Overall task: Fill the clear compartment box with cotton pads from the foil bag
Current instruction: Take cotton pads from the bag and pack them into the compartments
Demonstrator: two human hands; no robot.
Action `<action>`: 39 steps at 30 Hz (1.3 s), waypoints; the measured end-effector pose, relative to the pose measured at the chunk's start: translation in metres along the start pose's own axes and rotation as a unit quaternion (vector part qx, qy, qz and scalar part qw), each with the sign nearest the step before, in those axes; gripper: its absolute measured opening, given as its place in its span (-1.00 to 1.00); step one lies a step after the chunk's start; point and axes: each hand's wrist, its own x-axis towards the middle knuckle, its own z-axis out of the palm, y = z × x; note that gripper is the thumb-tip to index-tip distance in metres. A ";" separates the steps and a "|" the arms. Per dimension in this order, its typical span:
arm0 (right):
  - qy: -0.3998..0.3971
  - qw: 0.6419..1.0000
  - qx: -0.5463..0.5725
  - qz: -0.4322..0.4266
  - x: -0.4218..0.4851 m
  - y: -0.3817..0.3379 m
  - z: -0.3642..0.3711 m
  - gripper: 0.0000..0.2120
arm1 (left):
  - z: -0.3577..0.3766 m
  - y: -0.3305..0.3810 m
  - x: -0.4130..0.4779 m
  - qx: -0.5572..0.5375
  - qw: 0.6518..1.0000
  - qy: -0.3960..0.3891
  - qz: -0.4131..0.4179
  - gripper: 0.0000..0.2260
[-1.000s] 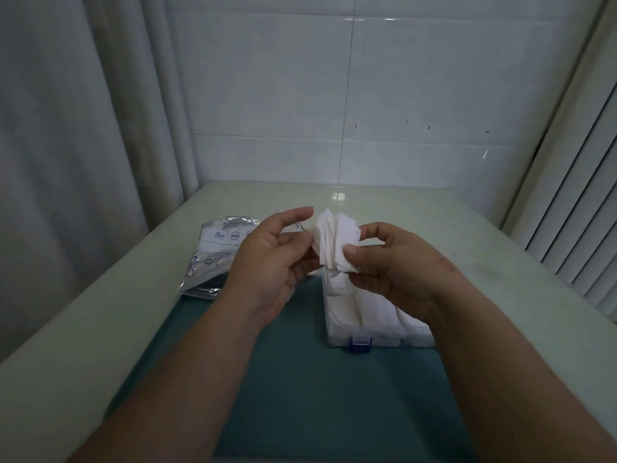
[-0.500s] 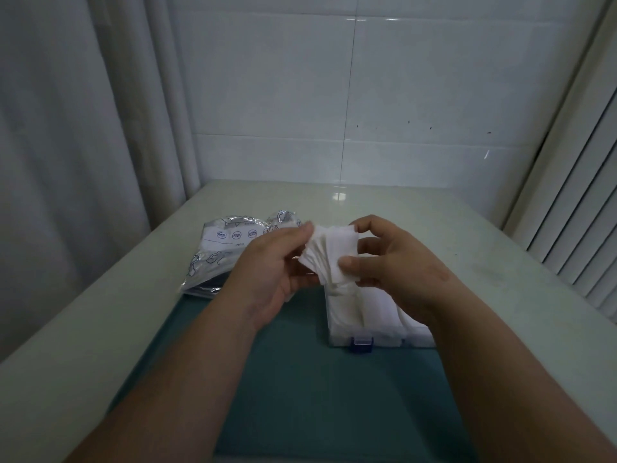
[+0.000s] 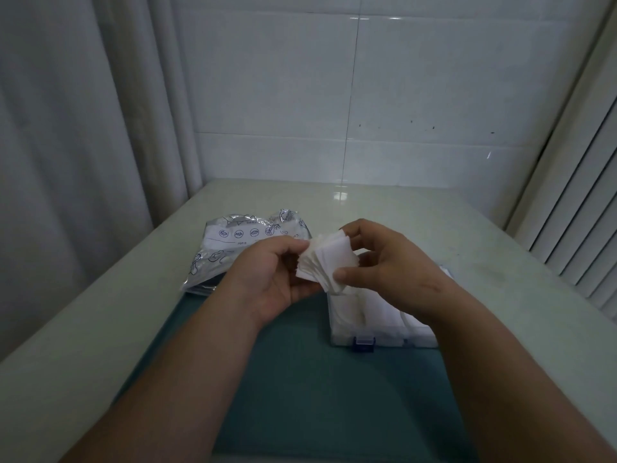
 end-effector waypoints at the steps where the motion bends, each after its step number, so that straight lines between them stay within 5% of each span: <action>1: 0.004 1.000 -0.001 0.001 0.000 0.000 0.000 -0.67 | 0.000 0.000 0.000 0.001 1.000 -0.002 0.007 -0.84; 5: 0.046 0.998 0.042 0.031 0.003 0.004 -0.001 -0.72 | 0.004 0.002 -0.001 -0.010 0.997 -0.052 0.059 -0.85; 11: 0.002 0.987 0.142 0.075 0.001 0.008 -0.007 -0.73 | 0.003 -0.003 -0.001 0.059 0.988 -0.084 0.112 -0.63; 20: -0.023 0.964 0.242 0.105 0.002 0.009 -0.008 -0.63 | 0.006 -0.007 -0.003 0.104 0.983 -0.076 0.129 -0.85; 31: 0.053 0.939 0.319 0.115 0.001 0.007 -0.012 -0.68 | 0.008 -0.005 0.000 0.024 0.988 -0.023 0.150 -0.85; 39: 0.061 0.945 0.304 0.102 0.003 0.007 -0.017 -0.73 | 0.008 -0.007 0.001 0.118 0.975 0.047 0.180 -0.89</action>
